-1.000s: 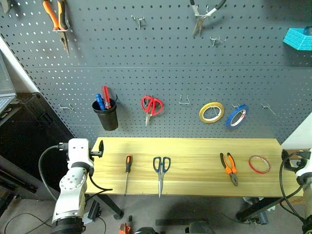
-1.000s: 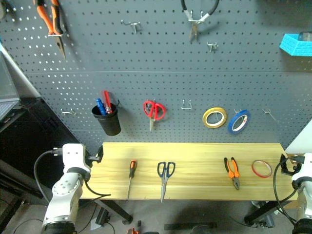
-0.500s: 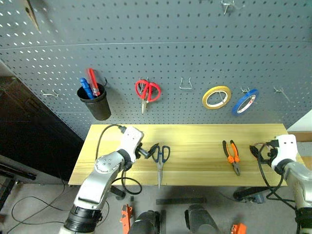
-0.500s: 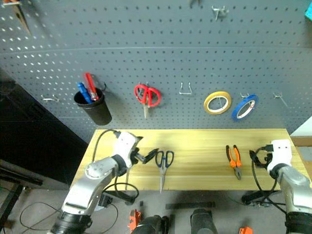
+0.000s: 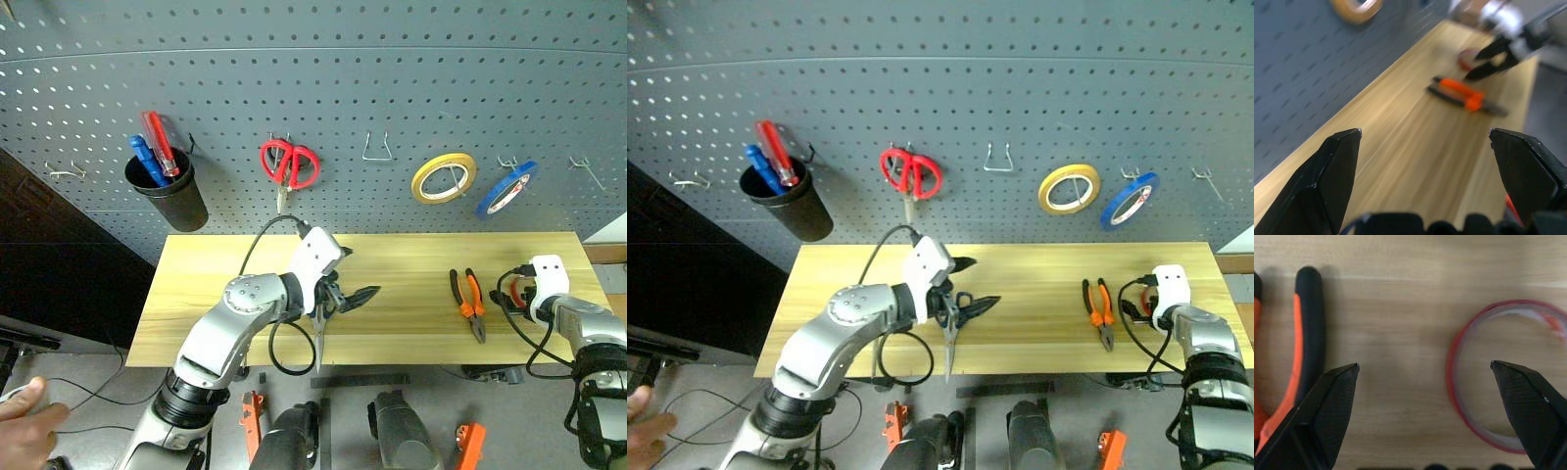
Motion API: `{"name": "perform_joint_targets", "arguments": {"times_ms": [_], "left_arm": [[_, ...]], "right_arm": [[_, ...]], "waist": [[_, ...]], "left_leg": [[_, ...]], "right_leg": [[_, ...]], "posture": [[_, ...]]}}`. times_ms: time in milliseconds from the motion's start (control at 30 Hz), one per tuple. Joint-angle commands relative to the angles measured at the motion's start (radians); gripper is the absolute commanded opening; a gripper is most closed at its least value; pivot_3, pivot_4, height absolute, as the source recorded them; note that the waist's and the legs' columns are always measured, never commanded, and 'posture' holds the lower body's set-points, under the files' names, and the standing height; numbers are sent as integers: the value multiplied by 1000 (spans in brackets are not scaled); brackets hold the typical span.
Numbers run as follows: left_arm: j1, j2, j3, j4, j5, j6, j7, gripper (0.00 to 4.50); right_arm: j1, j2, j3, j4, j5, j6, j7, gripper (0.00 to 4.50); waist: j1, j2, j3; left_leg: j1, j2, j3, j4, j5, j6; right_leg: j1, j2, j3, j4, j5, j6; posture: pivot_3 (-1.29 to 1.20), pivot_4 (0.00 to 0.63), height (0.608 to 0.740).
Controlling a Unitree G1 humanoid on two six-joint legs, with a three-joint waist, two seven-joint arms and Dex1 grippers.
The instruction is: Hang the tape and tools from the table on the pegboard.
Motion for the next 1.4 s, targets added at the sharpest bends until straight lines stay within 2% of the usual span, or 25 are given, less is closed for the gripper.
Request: {"name": "perform_joint_targets", "arguments": {"times_ms": [33, 67, 167, 533, 667, 767, 833, 1000, 1067, 1133, 1267, 1400], "left_arm": [[-8, -3, -21, -60, -15, -6, -4, 4479], [-7, 0, -25, -62, -14, -11, -7, 4479], [-9, 3, -29, -61, -23, -21, -20, 4500], [-19, 35, -43, -59, -24, -84, -86, 4500], [-31, 31, -28, -50, -36, -95, -104, 4500], [-46, 21, -24, -47, -54, -112, -126, 4500], [-55, 18, -25, -42, -60, -122, -138, 4500], [-98, -1, -30, -7, -48, -163, -139, 4500], [-112, -16, -23, 10, -51, -173, -133, 4500], [-121, -23, -25, 33, -37, -198, -133, 4500], [-143, -52, -25, 79, -15, -250, -117, 4500], [-169, -84, -19, 112, -5, -281, -96, 4500]], "right_arm": [[-45, -22, 12, 127, -37, -41, 9, 4500], [-55, -22, 15, 149, -43, -47, 12, 4500], [-73, -25, 29, 199, -61, -39, 28, 3899], [-54, -1, 82, 209, -116, -62, 43, 134], [-26, -6, 74, 179, -111, -69, 38, 63], [27, -22, 56, 45, -93, -73, 38, 63], [105, -31, 25, -135, -66, -37, 31, 63], [507, 7, -148, -1000, -54, 93, -105, 63], [600, 75, -184, -1252, -47, 156, -171, 63], [653, 123, -187, -1412, -73, 194, -227, 63], [628, 189, -172, -1598, -132, 193, -325, 63], [468, 189, -211, -1552, -109, 178, -345, 63]], "waist": [[0, -4, 2], [0, -6, 3], [5, -8, 5], [23, -11, 7], [23, -12, 7], [24, -12, 7], [24, -11, 7], [22, -2, 11], [12, -2, 11], [-1, -4, 13], [-8, -3, 18], [-11, -3, 23]], "left_leg": [[0, 5, 8, 0, 0, 0], [0, 8, 12, 1, 0, 0], [0, 13, 16, 2, 0, 0], [1, 13, 15, 14, -1, 1], [1, 13, 14, 13, -1, 1], [1, 13, 14, 13, -1, 1], [0, 13, 14, 13, -1, 1], [-8, 13, 14, 12, -2, 1], [-15, 13, 16, 13, -2, 1], [-14, 15, 18, 13, -2, 1], [-10, 15, 19, 13, -2, 2], [-9, 15, 21, 13, -2, 2]], "right_leg": [[0, 1, 0, 0, 0, 0], [1, 1, -2, 0, 0, 0], [1, 3, -2, 1, 0, 0], [7, 2, -3, -1, 5, 3], [7, 2, -3, -1, 5, 3], [7, 2, -3, -1, 5, 3], [7, 2, -4, -1, 5, 3], [-3, 2, -3, 1, 5, 3], [-10, 2, -2, 2, 5, 3], [-10, 2, -3, 2, 6, 4], [-10, 2, -2, 2, 8, 5], [-10, 2, -2, 2, 11, 5]], "posture": [[-223, 311, 740], [-223, 311, 740], [-222, 306, 740], [-232, 293, 740], [-238, 294, 740], [-259, 295, 740], [-274, 294, 740], [-315, 302, 740], [-333, 309, 740], [-352, 317, 740], [-371, 325, 740], [-388, 324, 740]]}}
